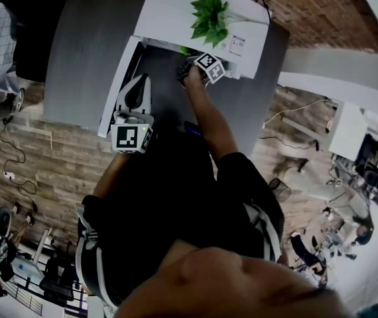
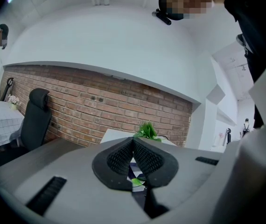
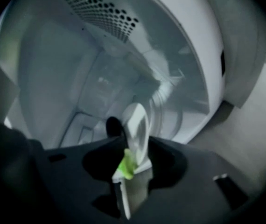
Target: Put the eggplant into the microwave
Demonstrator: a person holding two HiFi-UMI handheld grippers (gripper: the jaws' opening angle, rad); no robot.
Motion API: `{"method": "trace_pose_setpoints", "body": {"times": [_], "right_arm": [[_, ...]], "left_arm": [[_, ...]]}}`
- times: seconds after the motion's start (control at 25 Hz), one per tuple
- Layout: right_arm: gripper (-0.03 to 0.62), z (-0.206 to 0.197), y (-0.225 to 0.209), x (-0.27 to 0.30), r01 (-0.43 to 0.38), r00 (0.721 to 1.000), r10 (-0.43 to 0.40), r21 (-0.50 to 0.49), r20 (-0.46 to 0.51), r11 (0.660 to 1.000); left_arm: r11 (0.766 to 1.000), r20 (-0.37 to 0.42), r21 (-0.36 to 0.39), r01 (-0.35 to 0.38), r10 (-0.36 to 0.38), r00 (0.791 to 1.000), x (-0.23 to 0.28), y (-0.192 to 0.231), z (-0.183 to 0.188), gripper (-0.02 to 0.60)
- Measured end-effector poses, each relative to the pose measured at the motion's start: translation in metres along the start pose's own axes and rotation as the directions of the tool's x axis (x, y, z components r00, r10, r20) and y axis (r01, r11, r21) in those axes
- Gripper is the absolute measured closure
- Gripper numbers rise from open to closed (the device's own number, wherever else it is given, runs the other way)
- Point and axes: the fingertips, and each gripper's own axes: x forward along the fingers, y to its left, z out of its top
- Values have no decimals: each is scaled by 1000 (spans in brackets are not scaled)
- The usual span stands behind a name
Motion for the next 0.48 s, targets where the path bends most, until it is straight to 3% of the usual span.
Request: {"method": "trace_pose_setpoints", "body": {"times": [0.36, 0.48], "right_arm": [[424, 7, -4, -8, 41, 996, -34, -81, 76, 996], [424, 7, -5, -9, 45, 995, -30, -156, 96, 987]], "left_arm": [[1000, -3, 13, 6, -6, 1000, 2, -1, -1, 546], [1000, -2, 10, 9, -9, 1000, 2, -2, -3, 546]]}}
